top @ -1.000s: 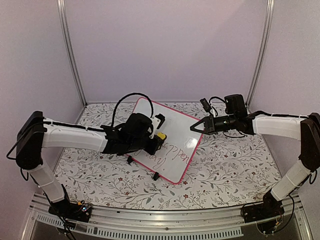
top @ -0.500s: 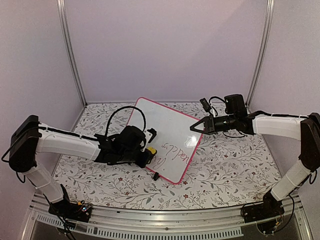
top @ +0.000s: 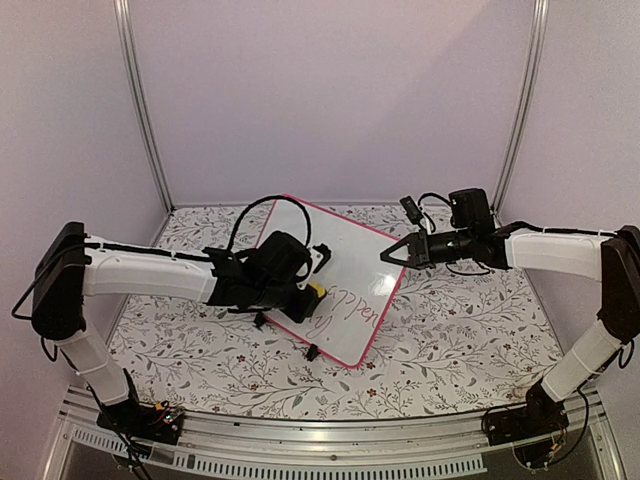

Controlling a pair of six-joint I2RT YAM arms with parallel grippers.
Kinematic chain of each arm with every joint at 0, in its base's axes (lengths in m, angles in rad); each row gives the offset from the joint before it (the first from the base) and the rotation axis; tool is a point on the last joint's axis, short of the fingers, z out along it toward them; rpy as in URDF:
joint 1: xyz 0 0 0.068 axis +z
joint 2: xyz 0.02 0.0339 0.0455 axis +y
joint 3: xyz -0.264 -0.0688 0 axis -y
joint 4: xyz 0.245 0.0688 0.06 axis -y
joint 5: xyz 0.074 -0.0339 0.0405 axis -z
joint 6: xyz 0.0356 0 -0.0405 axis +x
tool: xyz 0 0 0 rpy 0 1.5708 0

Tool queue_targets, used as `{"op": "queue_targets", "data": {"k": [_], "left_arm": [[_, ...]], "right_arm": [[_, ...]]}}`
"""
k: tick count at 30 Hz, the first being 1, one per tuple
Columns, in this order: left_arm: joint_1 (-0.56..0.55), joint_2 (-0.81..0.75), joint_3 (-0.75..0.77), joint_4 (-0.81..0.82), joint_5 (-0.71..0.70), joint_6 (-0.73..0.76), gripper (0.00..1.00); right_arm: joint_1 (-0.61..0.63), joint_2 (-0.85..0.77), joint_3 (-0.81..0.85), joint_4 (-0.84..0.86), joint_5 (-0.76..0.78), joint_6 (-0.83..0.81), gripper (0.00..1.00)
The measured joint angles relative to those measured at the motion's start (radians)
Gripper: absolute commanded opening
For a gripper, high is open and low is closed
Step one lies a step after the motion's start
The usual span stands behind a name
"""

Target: Erase the whiteboard

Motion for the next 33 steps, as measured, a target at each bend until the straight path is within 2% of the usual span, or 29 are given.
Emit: {"op": "queue_targets", "data": {"k": [7, 12, 23, 33], "left_arm": [[-0.004, 0.059, 0.141, 0.031, 0.023, 0.043, 0.00], [-0.007, 0.070, 0.154, 0.047, 0.045, 0.047, 0.00], [-0.050, 0.042, 0.006, 0.220, 0.039, -0.022, 0.00], [-0.069, 0.023, -0.068, 0.267, 0.039, -0.061, 0.00]], "right_arm": [[0.000, 0.000, -0.001, 0.001, -0.001, 0.000, 0.00], [0.000, 0.000, -0.003, 0.003, 0.000, 0.003, 0.00], [-0.003, 0.005, -0.005, 0.011, -0.004, 0.006, 0.00], [-0.003, 0.008, -0.005, 0.016, -0.008, 0.003, 0.00]]}}
